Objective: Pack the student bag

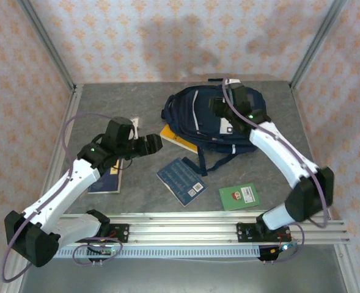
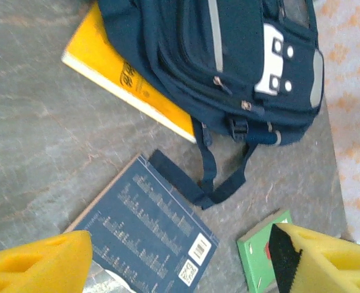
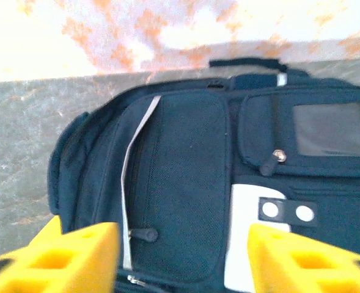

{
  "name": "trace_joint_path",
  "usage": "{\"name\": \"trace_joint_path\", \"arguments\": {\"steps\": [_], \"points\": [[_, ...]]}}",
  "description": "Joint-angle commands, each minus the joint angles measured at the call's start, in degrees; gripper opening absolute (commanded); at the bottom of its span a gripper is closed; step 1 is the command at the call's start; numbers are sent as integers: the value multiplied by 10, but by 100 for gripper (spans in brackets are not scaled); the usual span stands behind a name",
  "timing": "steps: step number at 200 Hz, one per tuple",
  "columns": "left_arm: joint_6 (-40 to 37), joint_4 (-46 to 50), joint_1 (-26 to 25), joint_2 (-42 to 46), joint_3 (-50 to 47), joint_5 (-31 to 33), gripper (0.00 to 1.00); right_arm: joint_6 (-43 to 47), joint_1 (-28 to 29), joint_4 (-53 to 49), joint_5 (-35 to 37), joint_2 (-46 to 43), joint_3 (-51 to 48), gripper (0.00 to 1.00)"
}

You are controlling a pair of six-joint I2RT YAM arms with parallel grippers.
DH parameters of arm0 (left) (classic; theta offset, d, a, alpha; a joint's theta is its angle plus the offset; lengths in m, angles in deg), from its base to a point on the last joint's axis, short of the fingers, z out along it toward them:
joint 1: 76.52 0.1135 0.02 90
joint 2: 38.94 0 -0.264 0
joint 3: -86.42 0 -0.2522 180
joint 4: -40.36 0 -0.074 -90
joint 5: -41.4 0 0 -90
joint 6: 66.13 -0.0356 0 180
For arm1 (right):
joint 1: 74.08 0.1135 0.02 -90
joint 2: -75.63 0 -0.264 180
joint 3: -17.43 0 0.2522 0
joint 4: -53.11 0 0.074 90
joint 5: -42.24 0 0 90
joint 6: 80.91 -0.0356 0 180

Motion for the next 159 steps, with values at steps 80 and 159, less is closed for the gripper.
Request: {"name": "trace_joint_path", "arguments": {"steps": [80, 159], "points": [[-24, -68, -241, -142, -26, 75, 73, -180, 114, -279, 50, -170, -185, 0], [-86, -42, -345, -331, 89, 55, 69, -345, 89, -150, -49, -459, -419, 0]]}}
